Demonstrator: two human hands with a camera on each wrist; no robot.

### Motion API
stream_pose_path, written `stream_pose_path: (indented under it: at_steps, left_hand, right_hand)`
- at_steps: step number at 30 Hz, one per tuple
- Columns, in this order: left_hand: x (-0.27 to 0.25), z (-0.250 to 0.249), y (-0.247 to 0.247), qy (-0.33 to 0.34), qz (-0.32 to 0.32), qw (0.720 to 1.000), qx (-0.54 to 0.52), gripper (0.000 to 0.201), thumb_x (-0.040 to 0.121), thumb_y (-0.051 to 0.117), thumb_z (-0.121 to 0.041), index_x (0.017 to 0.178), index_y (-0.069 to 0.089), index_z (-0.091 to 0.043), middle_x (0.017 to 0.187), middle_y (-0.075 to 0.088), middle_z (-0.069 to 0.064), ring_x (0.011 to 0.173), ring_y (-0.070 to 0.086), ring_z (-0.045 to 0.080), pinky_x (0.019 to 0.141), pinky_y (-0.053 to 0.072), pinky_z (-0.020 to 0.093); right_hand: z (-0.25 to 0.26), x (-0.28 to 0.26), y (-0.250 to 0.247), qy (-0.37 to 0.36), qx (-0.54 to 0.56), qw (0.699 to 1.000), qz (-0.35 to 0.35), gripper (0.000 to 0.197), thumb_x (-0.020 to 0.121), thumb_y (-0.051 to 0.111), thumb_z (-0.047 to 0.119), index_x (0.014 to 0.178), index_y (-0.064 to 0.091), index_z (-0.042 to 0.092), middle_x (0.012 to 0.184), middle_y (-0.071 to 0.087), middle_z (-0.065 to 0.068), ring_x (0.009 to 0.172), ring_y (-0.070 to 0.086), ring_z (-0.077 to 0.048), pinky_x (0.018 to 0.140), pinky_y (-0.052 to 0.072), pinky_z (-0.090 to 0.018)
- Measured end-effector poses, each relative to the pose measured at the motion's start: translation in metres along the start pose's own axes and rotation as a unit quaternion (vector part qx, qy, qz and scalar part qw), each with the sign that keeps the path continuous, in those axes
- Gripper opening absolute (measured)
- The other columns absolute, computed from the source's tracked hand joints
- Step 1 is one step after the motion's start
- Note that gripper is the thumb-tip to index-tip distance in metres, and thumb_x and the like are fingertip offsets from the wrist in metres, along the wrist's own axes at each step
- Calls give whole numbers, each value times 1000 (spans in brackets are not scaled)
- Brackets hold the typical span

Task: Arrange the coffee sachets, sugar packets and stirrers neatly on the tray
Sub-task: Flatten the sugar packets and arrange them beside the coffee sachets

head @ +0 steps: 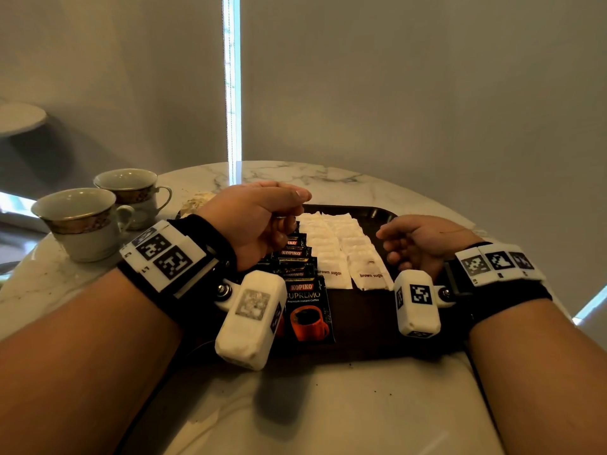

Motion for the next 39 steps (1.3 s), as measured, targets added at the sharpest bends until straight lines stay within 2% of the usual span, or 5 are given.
stream_pose_path:
  at_steps: [7, 14, 20, 34, 39]
  left_hand:
    - [0, -1, -1, 2, 0, 1000, -6, 8, 91, 66, -14, 97, 69, -9, 75, 58, 0, 57, 51, 9, 44, 37, 18]
    - [-2, -3, -1, 10, -2, 1000, -14, 13, 91, 66, -14, 102, 67, -8, 73, 58, 0, 56, 51, 8, 44, 37, 18]
    - [-1, -4, -2, 11, -1, 1000, -18, 11, 90, 66, -14, 100, 67, -8, 72, 58, -1, 55, 51, 8, 43, 37, 18]
    - [2, -2, -4, 5, -8, 999, -31, 11, 93, 65, -13, 101, 67, -7, 74, 58, 1, 55, 51, 8, 44, 37, 17]
    - [1, -5, -5, -5, -14, 999, -39, 18, 91, 68, -15, 107, 68, -7, 75, 59, 0, 58, 52, 8, 46, 41, 19]
  right_hand:
    - [2, -12, 13, 10, -48, 992, 117, 35, 86, 63, 35, 98, 68, 3, 98, 72, -21, 83, 72, -32, 75, 58, -40]
    - [8, -17, 10, -6, -49, 997, 53, 31, 93, 58, 35, 90, 67, 6, 77, 66, -10, 65, 62, -21, 56, 50, -29]
    - [9, -17, 4, -4, -45, 999, 23, 49, 90, 57, 51, 108, 68, 6, 109, 61, -16, 102, 57, -29, 82, 49, -42]
    - [7, -15, 13, -6, -8, 999, 47, 50, 95, 52, 50, 114, 62, 5, 104, 68, -18, 90, 66, -29, 72, 53, -39]
    - [9, -11, 17, -23, 28, 999, 12, 52, 94, 51, 56, 116, 63, 9, 129, 54, -20, 117, 54, -34, 91, 47, -43]
Point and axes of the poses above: each hand's wrist, its own x-axis towards the middle knuckle, its own y-axis out of the palm, z = x × y, the point moved 2 cm from there along x, towards the middle knuckle
